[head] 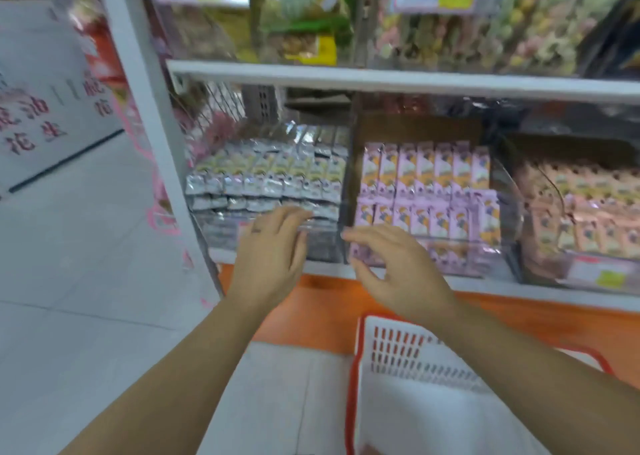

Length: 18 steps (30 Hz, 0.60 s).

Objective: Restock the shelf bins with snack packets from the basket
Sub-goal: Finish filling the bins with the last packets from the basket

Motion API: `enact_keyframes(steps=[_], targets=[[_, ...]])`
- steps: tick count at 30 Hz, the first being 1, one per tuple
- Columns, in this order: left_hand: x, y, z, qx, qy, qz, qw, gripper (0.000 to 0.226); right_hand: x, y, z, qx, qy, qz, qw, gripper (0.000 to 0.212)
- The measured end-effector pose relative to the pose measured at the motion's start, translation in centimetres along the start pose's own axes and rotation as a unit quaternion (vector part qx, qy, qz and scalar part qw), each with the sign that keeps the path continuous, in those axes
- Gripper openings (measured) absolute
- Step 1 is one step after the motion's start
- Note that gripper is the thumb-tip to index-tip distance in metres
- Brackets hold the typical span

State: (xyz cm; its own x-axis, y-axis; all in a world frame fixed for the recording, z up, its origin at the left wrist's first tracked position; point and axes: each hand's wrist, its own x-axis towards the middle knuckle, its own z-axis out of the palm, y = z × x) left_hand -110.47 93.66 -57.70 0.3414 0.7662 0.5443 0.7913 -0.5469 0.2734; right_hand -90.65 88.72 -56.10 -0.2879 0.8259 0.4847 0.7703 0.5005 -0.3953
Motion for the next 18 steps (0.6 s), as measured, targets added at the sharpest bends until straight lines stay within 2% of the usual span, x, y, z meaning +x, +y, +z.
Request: enact_keyframes(steps=[2, 4, 6, 8, 11, 14, 18], targets=[[-3.1, 1.6, 3.1, -0.035, -0.089, 0.028, 0.995, 0.036, -4.8, 1.6, 0.8, 0.055, 0.009, 0.057, 0.997, 0.024], [-5.8, 2.6, 6.6, -0.078, -0.206, 0.024, 0.975, 0.042, -9.2, 4.0, 2.1, 0.096, -0.026, 0.153, 0.983, 0.015], [-8.2, 3.5, 9.8, -0.092, -0.314, -0.001, 0.945, 0.045, -13.6, 6.9, 3.5, 0.108, -0.101, 0.267, 0.952, 0.015], [-9.7, 4.2, 12.1, -0.088, -0.399, -0.014, 0.913, 0.047, -17.5, 9.4, 4.8, 0.112, -0.21, 0.346, 0.908, 0.019], [-10.2, 4.6, 13.6, -0.07, -0.47, -0.004, 0.88, 0.058, -22.1, 11.9, 6.8, 0.076, -0.364, 0.365, 0.854, 0.025], [-9.6, 4.0, 14.5, -0.068, -0.479, 0.008, 0.875, 0.061, -24.2, 12.7, 9.4, 0.055, -0.513, 0.356, 0.779, 0.032], [-10.8, 4.8, 16.2, -0.057, -0.498, 0.018, 0.865, 0.068, -26.5, 12.6, 14.3, 0.027, -0.623, 0.309, 0.718, 0.041]])
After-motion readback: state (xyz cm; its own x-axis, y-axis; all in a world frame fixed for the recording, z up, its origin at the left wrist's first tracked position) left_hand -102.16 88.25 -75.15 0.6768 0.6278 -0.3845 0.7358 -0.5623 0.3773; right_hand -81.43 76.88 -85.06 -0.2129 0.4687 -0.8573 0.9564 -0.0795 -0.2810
